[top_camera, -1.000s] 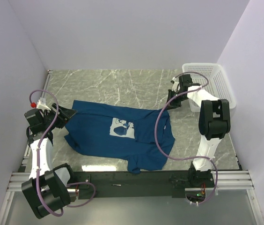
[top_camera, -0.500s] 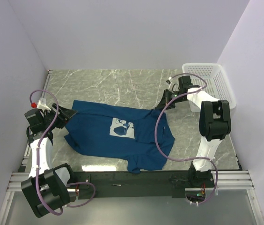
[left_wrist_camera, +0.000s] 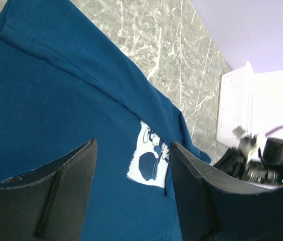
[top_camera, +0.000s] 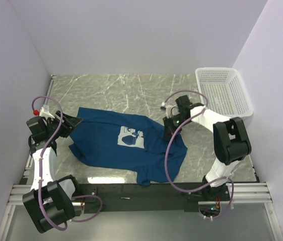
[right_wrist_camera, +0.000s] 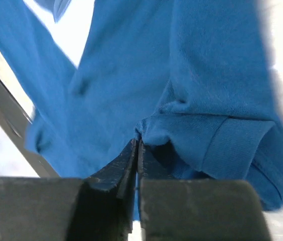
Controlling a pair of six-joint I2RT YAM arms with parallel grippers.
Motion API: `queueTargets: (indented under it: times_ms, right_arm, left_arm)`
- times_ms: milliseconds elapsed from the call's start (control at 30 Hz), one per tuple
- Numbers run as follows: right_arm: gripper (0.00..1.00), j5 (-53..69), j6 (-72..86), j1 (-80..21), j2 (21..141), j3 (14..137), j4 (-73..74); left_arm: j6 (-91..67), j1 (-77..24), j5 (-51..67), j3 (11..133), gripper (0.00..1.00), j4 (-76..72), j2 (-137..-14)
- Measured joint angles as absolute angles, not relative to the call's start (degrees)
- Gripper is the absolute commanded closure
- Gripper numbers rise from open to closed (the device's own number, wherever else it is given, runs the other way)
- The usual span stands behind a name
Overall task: Fold and stack the t-shirts
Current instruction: Fold the tshirt
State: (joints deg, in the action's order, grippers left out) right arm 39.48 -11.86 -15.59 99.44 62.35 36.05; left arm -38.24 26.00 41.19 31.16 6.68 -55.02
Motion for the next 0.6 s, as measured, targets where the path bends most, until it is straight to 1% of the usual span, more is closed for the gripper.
queueTargets:
  times_ms: [67, 100, 167, 200, 300, 400, 467, 600]
  right_arm:
    - [0.72, 37.41, -14.06, -18.26, 97.93, 60.82, 37.28]
    - [0.65, 36.67, -15.33, -19.46, 97.06, 60.34, 38.00]
    - [0.58, 35.42, -18.55, -20.21, 94.85, 60.07, 39.68]
    - [0.52, 35.20, -20.23, -19.92, 93.43, 60.07, 40.49]
    - [0.49, 35.44, -27.00, -18.09, 88.51, 61.91, 45.21]
    - [0.47, 36.95, -37.01, -16.40, 85.54, 67.31, 50.52]
    - [0.44, 38.39, -45.63, -15.73, 84.64, 69.49, 52.36]
    - [0.40, 39.57, -64.34, -15.94, 85.54, 69.89, 58.81]
  left_arm:
    - [-38.24, 26.00, 41.19, 31.16, 0.35, 6.68, -55.02]
    - [-38.24, 26.00, 41.19, 31.16, 0.35, 6.68, -55.02]
    - [-38.24, 26.00, 41.19, 31.16, 0.35, 6.66, -55.02]
    - [-38.24, 26.00, 41.19, 31.16, 0.35, 6.68, -55.02]
    - [-38.24, 26.00, 41.19, 31.16, 0.35, 6.68, -55.02]
    - [-38.24, 26.00, 41.21, 31.16, 0.35, 6.66, -55.02]
    - [-38.30, 26.00, 41.21, 31.16, 0.35, 6.66, -55.02]
    - [-38.35, 26.00, 41.21, 31.16, 0.35, 6.66, -55.02]
